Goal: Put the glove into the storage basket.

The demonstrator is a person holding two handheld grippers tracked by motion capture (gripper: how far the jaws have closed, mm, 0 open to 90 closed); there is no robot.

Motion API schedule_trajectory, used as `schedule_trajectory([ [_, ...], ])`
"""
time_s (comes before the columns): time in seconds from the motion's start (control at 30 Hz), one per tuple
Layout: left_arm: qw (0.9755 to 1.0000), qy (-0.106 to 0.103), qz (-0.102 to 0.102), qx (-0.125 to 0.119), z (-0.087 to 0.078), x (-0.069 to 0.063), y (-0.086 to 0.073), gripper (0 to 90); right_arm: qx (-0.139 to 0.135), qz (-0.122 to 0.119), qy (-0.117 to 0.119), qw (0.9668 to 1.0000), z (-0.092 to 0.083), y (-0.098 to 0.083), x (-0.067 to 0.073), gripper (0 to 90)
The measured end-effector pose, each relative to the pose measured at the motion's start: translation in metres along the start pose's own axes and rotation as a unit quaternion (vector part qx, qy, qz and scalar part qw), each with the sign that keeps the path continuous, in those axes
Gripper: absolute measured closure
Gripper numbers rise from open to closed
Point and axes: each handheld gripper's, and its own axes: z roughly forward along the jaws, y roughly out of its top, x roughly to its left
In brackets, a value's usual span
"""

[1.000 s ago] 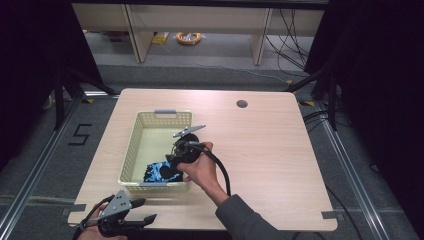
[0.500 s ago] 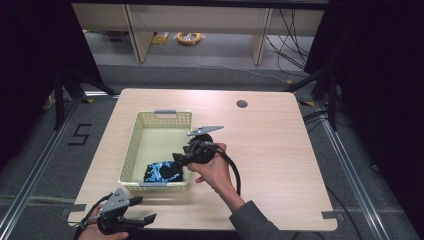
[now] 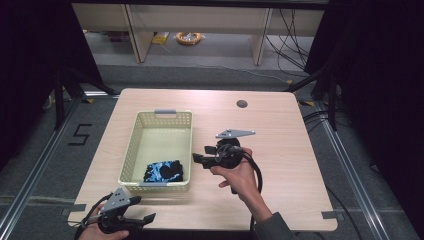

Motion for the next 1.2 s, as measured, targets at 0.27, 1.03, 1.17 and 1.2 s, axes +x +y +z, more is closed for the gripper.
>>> schedule_trajectory([
  [0.27,1.0000,0.004,-0.001,0.008,0.000,0.001,0.000,19.8,-0.022,0.024,-0.009,0.9994,-0.024,-0.012,-0.016,41.6],
  [1.03,0.9999,0.009,-0.003,0.006,0.001,0.002,-0.001,19.8,-0.039,0.059,-0.007,0.9975,-0.056,-0.050,-0.034,37.5],
  [1.17,0.9999,0.009,-0.004,0.010,0.000,0.003,-0.001,19.8,-0.045,0.060,-0.005,0.9972,-0.060,-0.057,-0.035,37.1],
  [1.2,0.9999,0.008,-0.006,0.009,0.000,0.002,-0.001,19.8,-0.047,0.052,-0.004,0.9976,-0.062,-0.058,-0.036,37.0],
])
